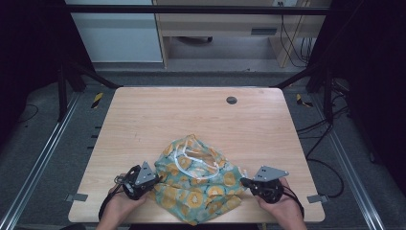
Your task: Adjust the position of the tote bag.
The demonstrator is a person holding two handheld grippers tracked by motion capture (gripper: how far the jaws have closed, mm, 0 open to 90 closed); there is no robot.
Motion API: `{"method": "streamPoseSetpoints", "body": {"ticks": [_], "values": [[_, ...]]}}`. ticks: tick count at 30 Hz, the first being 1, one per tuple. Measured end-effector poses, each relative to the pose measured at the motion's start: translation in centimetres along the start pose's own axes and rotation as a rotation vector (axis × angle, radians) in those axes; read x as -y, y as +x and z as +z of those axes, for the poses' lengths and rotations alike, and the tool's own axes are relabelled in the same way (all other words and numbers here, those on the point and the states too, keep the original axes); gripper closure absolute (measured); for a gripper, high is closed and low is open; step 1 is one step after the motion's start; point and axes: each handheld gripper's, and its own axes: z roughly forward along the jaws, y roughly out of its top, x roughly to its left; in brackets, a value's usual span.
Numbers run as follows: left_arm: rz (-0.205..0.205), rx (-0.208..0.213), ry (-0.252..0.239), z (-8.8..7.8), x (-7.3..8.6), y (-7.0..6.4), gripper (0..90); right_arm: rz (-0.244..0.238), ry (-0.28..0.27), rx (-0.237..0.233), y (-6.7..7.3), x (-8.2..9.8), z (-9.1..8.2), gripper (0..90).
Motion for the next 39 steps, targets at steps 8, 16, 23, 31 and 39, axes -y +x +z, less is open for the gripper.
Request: {"method": "streamPoseSetpoints", "body": {"ticks": [8,16,23,31,39], "values": [[-0.002,-0.034,-0.002,1.0,-0.6,1.0,90.0,0.003,-0.01,0.02,-0.7,-0.7,0.7,90.0],[-0.032,-0.058,-0.004,2.5,-1.2,2.0,90.0,0.035,-0.026,0.06,-2.1,-1.5,1.7,90.0],[-0.054,-0.071,-0.011,2.5,-1.1,2.5,90.0,0.06,-0.038,0.084,-2.9,-1.7,2.1,90.0],[-0.084,-0.093,-0.04,1.6,-1.2,2.5,75.0,0.052,-0.05,0.1,-2.6,-1.7,1.7,77.4],[-0.117,-0.126,-0.161,-2.3,-1.7,1.7,41.9,0.054,-0.148,0.172,-1.5,-2.9,-1.5,38.9]]}}
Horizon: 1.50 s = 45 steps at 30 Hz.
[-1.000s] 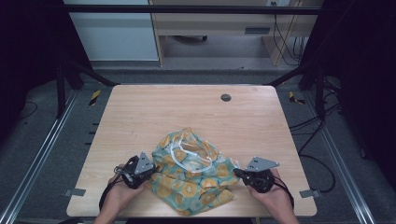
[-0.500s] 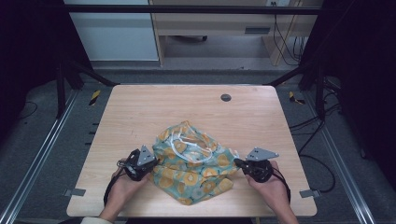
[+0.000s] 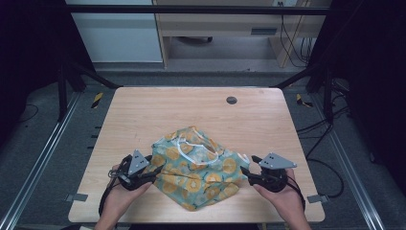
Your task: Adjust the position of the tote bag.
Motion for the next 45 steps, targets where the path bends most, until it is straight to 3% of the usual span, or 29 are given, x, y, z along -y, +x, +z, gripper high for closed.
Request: {"method": "streamPoseSetpoints", "body": {"ticks": [2,4,6,8,12,17,19,22,23,24,28,31,35,39,41,45], "values": [[-0.013,0.015,-0.041,-0.8,-0.7,-0.1,40.9,-0.005,-0.026,0.0,0.2,-0.8,-0.5,37.5],[-0.001,0.02,-0.065,-1.5,-1.6,-0.3,39.9,-0.02,-0.041,-0.012,0.6,-1.6,-0.6,41.0],[-0.001,0.059,-0.095,-1.6,-2.5,-0.9,39.0,-0.049,-0.06,-0.064,1.7,-3.0,-0.2,44.0],[0.026,0.08,-0.1,-1.4,-3.5,-1.5,38.4,-0.065,-0.069,-0.08,2.2,-3.4,0.1,45.7],[0.08,0.131,-0.106,-0.3,-5.0,-2.8,36.2,-0.133,-0.09,-0.175,4.7,-5.3,1.8,49.6],[0.078,0.131,-0.09,0.5,-5.4,-3.1,36.1,-0.212,-0.079,-0.247,6.7,-6.5,3.9,49.8],[0.069,0.131,-0.091,0.3,-5.3,-3.0,36.1,-0.239,-0.062,-0.252,7.1,-6.7,4.7,49.4],[0.067,0.136,-0.091,0.1,-5.3,-2.9,36.2,-0.255,-0.04,-0.255,7.3,-6.6,5.4,50.6],[0.066,0.142,-0.09,0.0,-5.2,-2.8,35.9,-0.275,-0.025,-0.252,7.4,-6.5,5.8,57.0],[0.06,0.146,-0.087,0.0,-5.2,-2.8,35.9,-0.275,-0.025,-0.252,7.4,-6.5,5.8,57.0],[0.047,0.135,-0.094,-0.1,-5.1,-2.6,35.8,-0.309,-0.031,-0.245,7.6,-6.3,5.9,77.4],[0.047,0.133,-0.097,-0.3,-5.2,-2.5,36.0,-0.316,-0.039,-0.269,7.7,-6.5,5.6,90.0],[0.038,0.122,-0.099,-0.6,-5.4,-2.5,36.1,-0.324,-0.053,-0.287,8.2,-6.6,5.0,90.0],[0.024,0.113,-0.103,-0.6,-5.8,-2.6,35.2,-0.333,-0.051,-0.337,9.4,-6.2,4.4,90.0],[0.017,0.107,-0.104,-0.4,-5.9,-2.9,32.6,-0.338,-0.032,-0.368,10.4,-5.3,4.4,90.0],[0.028,0.076,-0.082,0.2,-5.9,-3.5,29.8,-0.342,-0.005,-0.396,11.1,-4.3,4.7,90.0]]}}
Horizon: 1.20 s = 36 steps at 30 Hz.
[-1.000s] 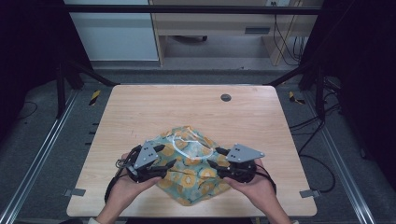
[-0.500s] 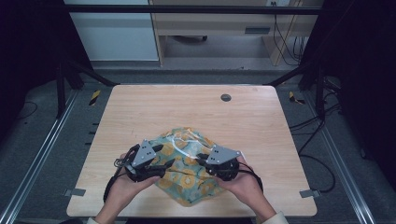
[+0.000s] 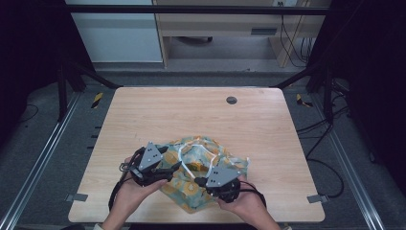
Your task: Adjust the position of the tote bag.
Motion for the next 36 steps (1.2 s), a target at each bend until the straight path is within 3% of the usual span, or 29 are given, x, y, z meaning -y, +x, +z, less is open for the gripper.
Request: {"method": "streamPoseSetpoints", "body": {"ticks": [7,10,12,15,18,19,21,23,25,31,34,36], "values": [[-0.064,-0.038,0.06,1.8,1.3,-0.4,16.9,0.023,0.079,-0.035,0.6,1.9,1.3,90.0],[-0.077,-0.041,0.041,1.9,1.5,-0.8,14.4,0.039,0.098,-0.034,0.5,2.3,1.7,90.0],[-0.072,-0.039,0.045,1.9,1.5,-1.1,11.6,0.052,0.104,-0.051,0.6,2.5,2.1,90.0],[-0.06,-0.068,0.09,2.5,1.8,-1.3,9.0,0.052,0.105,-0.074,0.9,2.5,2.4,90.0],[-0.056,-0.048,0.131,3.0,2.6,-1.1,20.9,0.047,0.114,-0.075,1.1,2.5,2.5,90.0],[-0.07,-0.037,0.132,3.2,2.8,-1.0,24.6,0.048,0.117,-0.072,1.2,2.5,2.4,90.0],[-0.069,-0.021,0.139,3.4,2.9,-0.9,39.9,0.049,0.116,-0.076,1.1,2.6,2.5,90.0],[-0.091,-0.008,0.145,3.7,3.0,-0.8,45.5,0.053,0.117,-0.073,1.0,2.7,2.5,90.0],[-0.085,-0.021,0.16,4.1,3.0,-0.6,52.8,0.058,0.122,-0.069,0.9,2.8,2.6,90.0],[-0.095,-0.001,0.16,4.5,3.6,0.3,81.6,0.067,0.128,-0.065,0.8,2.9,2.6,90.0],[-0.108,0.002,0.153,4.0,3.5,0.7,84.6,0.074,0.119,-0.058,0.7,2.8,2.4,90.0],[-0.119,-0.03,0.117,3.0,3.0,0.7,77.4,0.078,0.113,-0.057,0.6,2.8,2.2,90.0]]}}
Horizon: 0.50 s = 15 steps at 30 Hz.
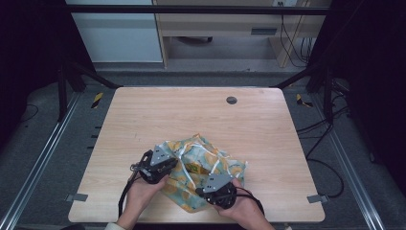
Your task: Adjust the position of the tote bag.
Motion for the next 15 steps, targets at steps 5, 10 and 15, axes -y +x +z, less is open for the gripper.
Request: {"method": "streamPoseSetpoints", "body": {"ticks": [5,10,15], "values": [[-0.007,-0.055,-0.09,-1.9,-1.8,-0.1,41.6,0.004,0.022,-0.01,0.1,0.2,0.4,90.0],[0.004,-0.057,-0.058,-0.6,-3.7,0.6,26.3,-0.001,0.032,-0.03,0.2,0.4,0.6,90.0],[-0.002,-0.029,-0.008,0.9,-4.7,1.1,25.9,-0.006,0.042,-0.038,0.3,0.5,0.9,90.0]]}}
